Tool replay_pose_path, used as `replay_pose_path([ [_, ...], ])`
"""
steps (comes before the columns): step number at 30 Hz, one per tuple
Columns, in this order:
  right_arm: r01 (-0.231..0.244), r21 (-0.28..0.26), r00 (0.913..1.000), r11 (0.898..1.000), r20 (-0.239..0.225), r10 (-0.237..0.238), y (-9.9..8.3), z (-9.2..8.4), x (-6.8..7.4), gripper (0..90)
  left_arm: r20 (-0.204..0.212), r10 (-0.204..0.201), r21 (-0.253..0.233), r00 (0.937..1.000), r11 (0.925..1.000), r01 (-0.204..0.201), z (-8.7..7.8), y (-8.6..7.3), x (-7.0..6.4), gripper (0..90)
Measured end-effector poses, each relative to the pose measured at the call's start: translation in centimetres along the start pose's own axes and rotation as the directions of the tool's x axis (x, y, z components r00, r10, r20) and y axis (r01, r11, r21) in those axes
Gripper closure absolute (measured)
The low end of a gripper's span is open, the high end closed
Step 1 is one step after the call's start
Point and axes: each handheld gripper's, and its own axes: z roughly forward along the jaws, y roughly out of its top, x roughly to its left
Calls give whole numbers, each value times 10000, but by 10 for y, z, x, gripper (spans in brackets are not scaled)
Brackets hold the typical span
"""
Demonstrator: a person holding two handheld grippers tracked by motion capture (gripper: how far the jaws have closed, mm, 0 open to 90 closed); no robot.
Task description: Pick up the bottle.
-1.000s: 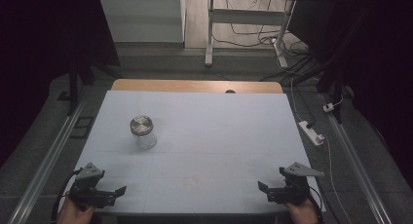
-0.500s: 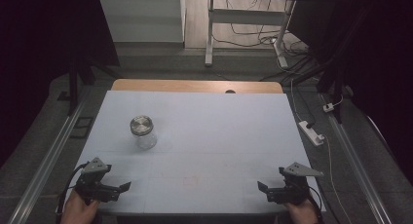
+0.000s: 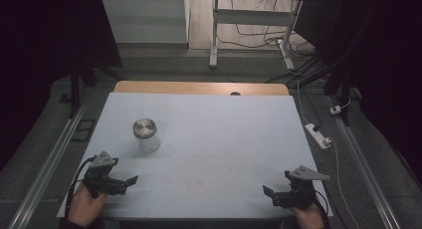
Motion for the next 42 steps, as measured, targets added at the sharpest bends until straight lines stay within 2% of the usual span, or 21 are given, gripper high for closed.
replay_pose_path([
  [10,28,28,10000,10000,-12,-28,0,0,0,0,-179,-37,-192,9998,9998,34,14,14,10,0],
  [16,52,38,10000,10000,-17,-52,0,1,0,0,-253,-239,-220,9994,9995,233,22,22,17,0],
  [20,89,47,10000,9999,-15,-89,0,1,1,0,-434,-61,-172,9990,9998,54,28,29,19,0],
  [23,100,57,9999,9999,-14,-100,0,1,1,0,-435,-18,-152,9991,9999,11,30,32,21,0],
  [29,98,93,9999,9999,-26,-98,1,1,0,0,-298,-196,-274,9994,9994,188,40,42,27,0],
  [42,128,169,9999,9998,-89,-126,2,4,0,0,-706,-182,-368,9973,9992,156,60,62,34,0],
])
